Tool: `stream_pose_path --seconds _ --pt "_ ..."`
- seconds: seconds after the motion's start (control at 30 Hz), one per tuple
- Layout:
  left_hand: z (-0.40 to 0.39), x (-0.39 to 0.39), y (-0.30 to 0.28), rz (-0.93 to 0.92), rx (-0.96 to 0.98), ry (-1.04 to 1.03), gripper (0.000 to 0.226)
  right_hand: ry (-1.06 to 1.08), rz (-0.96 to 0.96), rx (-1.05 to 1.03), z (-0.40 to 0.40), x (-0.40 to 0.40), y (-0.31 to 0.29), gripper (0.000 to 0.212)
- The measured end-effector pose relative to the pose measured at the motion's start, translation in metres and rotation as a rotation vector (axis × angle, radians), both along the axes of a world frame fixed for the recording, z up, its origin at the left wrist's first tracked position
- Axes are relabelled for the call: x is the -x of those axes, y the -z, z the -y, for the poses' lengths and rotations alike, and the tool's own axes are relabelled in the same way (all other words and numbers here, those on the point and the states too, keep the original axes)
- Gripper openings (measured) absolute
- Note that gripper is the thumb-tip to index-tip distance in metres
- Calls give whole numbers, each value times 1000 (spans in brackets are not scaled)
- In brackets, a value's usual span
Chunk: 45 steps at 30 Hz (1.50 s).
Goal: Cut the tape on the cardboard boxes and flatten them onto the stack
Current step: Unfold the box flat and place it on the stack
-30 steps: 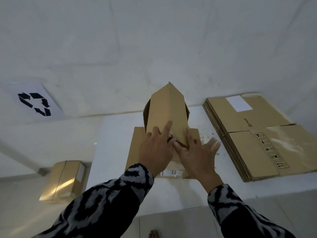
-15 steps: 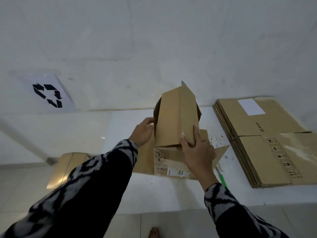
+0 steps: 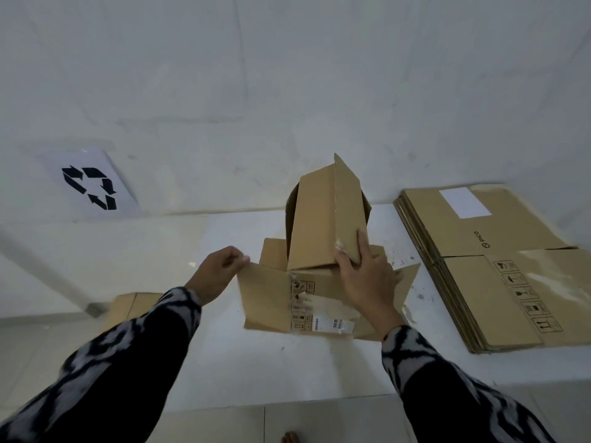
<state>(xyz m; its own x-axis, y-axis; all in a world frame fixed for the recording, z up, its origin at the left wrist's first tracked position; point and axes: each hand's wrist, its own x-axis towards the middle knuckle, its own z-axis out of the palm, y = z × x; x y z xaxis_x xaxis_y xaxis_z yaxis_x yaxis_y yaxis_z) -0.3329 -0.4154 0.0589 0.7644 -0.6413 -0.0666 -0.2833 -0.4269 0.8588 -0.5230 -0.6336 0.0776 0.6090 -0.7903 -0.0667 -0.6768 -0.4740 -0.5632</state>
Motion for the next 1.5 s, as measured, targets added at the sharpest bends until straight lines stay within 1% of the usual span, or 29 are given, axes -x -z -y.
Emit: stream_pose_path --seconds 0.07,0.13,0.23,0.3,0.4,0.47,0.5,0.57,0.6,0.67,0.7,0.73,0.83,0.9,0.97,1.03,1.07,1.2,1.27,1.3,1.33,1.4,1.43,1.5 --pt "-25 13 -1 -7 64 -85 25 7 0 -1 0 -6 -6 75" --pt "-43 25 0 -41 110 -139 27 15 -14 49 -8 -7 -6 74" --pt "-55 36 9 -130 81 -180 26 -27 -27 66 -23 -5 4 74" --pt "-54 41 14 -127 85 -217 27 -27 -19 62 -22 -11 4 75" --pt "-50 39 11 -80 147 -300 27 27 -9 61 -18 -23 -3 74" --pt "-47 33 14 -28 79 -312 26 16 -47 0 -17 -26 2 78" --pt "-45 31 17 -7 3 -296 24 -10 -85 -67 -16 -26 7 86" --pt "-36 26 28 50 -166 -244 25 -53 -127 -164 -13 -27 19 108" --pt "-30 25 33 60 -232 -237 35 -56 -105 -185 -11 -25 23 117" --pt "-19 26 40 12 -303 -281 68 -30 -13 -171 -5 -15 28 123" --pt "-16 28 45 -14 -329 -287 78 -21 13 -149 -3 -6 32 121" --pt "-16 32 51 -30 -360 -276 81 -15 17 -138 -2 4 37 117" --pt "-21 45 80 -125 -565 -185 81 88 -29 -193 -1 42 66 104" --pt "-23 55 101 -230 -701 -162 81 178 -116 -236 -3 68 90 88" --pt "-22 63 119 -313 -770 -173 79 235 -248 -347 -6 90 112 76" --pt "-17 69 132 -337 -817 -220 79 275 -354 -465 -10 101 125 72" --pt "-14 71 135 -330 -837 -252 80 297 -376 -489 -11 103 129 73" --pt "-9 65 138 -363 -787 -387 87 423 -355 -555 -2 98 136 75" --pt "-11 51 143 -397 -784 -372 84 491 -338 -617 9 97 141 73" --pt "-14 44 145 -424 -782 -338 79 477 -325 -661 15 97 143 67" --pt "-17 38 148 -451 -764 -307 75 450 -273 -704 20 97 144 57" --pt "-22 29 150 -505 -658 -259 68 410 -93 -788 24 97 139 36" --pt "-25 27 148 -555 -565 -260 64 387 -24 -824 26 97 136 30" --pt "-26 24 143 -606 -427 -256 58 321 50 -849 25 96 130 29"
